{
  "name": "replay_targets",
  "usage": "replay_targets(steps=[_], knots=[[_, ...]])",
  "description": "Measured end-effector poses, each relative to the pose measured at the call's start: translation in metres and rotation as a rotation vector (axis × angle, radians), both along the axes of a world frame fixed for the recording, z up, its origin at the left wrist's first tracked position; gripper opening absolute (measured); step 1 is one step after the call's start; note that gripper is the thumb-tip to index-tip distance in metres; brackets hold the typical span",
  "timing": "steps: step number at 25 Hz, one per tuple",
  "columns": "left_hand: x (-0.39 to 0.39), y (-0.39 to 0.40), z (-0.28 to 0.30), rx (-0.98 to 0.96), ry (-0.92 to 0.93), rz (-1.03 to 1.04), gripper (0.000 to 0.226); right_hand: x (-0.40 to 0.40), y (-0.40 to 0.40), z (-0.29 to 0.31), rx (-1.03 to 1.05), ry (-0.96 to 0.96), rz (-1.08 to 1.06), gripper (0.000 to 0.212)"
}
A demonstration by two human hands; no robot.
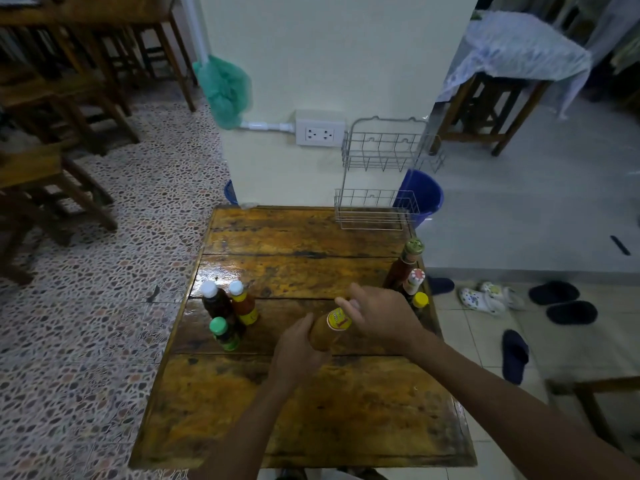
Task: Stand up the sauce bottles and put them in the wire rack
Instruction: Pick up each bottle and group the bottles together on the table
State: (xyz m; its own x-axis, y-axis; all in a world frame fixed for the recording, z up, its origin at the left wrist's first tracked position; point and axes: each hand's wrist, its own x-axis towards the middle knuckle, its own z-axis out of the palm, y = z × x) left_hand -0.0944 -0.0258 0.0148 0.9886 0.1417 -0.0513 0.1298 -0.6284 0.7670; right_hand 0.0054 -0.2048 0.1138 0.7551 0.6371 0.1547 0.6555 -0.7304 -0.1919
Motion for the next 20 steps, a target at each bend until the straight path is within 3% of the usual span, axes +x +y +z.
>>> replay_targets(steps=[3, 6, 12, 16, 18, 20], knots=[[0.005, 0.000, 0.009, -0.103, -0.022, -0.063, 0.048, 0.007, -0.011, 0.006, -0.033, -0.118, 0.205, 0.038], [0.009, -0.009, 0.008, -0.062, -0.006, -0.021, 0.051, 0.021, -0.011, 0.004, -0.048, -0.026, 0.097, 0.042], [0.007, -0.030, -0.011, 0.215, 0.039, 0.119, 0.052, 0.031, -0.008, -0.014, -0.035, 0.214, -0.093, 0.047], [0.007, -0.043, -0.010, 0.413, 0.072, 0.165, 0.051, 0.037, -0.014, -0.017, -0.116, 0.366, -0.129, 0.029], [0.008, -0.044, -0.011, 0.371, 0.103, 0.163, 0.046, 0.035, -0.021, -0.019, -0.154, 0.393, -0.062, 0.029], [0.007, -0.043, -0.006, 0.104, 0.128, 0.133, 0.040, 0.029, -0.023, -0.011, -0.052, 0.331, -0.024, 0.037]])
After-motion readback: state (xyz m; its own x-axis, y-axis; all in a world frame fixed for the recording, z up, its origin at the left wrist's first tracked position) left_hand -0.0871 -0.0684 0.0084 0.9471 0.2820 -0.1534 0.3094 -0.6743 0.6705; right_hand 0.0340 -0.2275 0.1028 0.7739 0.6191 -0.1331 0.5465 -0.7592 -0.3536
